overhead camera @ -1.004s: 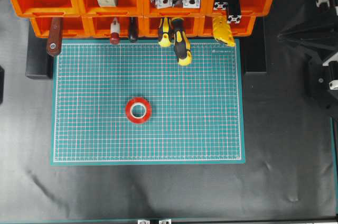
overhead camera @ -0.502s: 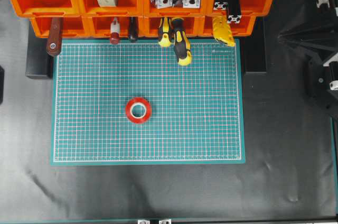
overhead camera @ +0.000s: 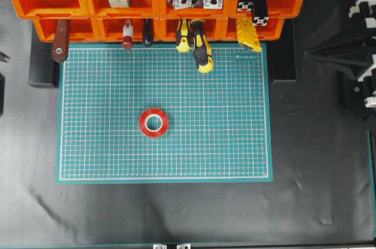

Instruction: Pick vinyl tape from container rack with left arm.

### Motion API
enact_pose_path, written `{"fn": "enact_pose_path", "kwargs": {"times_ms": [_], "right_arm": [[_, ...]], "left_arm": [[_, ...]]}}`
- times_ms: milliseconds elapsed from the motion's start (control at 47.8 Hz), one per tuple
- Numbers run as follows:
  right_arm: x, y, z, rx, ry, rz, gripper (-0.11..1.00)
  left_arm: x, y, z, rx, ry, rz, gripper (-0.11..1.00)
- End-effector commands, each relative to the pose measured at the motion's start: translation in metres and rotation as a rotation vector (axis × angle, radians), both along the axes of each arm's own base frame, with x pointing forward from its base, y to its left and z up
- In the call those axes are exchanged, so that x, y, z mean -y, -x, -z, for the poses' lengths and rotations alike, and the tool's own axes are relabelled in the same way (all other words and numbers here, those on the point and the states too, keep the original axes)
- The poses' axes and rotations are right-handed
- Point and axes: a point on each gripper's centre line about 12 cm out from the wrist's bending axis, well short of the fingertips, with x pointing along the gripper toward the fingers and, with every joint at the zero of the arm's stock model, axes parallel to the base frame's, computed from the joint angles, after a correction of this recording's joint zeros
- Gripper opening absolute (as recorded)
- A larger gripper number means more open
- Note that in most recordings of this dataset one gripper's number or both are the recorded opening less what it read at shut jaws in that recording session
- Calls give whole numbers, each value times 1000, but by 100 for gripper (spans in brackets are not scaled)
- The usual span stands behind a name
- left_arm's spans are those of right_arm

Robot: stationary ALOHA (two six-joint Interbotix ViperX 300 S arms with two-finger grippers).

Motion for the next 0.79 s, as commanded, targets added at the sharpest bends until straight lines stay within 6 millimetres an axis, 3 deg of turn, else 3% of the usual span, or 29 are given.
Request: {"fn": "enact_pose_path", "kwargs": {"times_ms": [0,397,774], "right_arm": [[-1,-2,-4,3,3,-3,0],[-1,-2,-3,8,6,-5,0],[-1,-2,-2,7,10,-5,0]], "left_arm": [[0,-4,-5,24,-4,-6,87],[-2,-5,5,13,13,-17,87],[-2,-5,1,46,12,-14,87]]}}
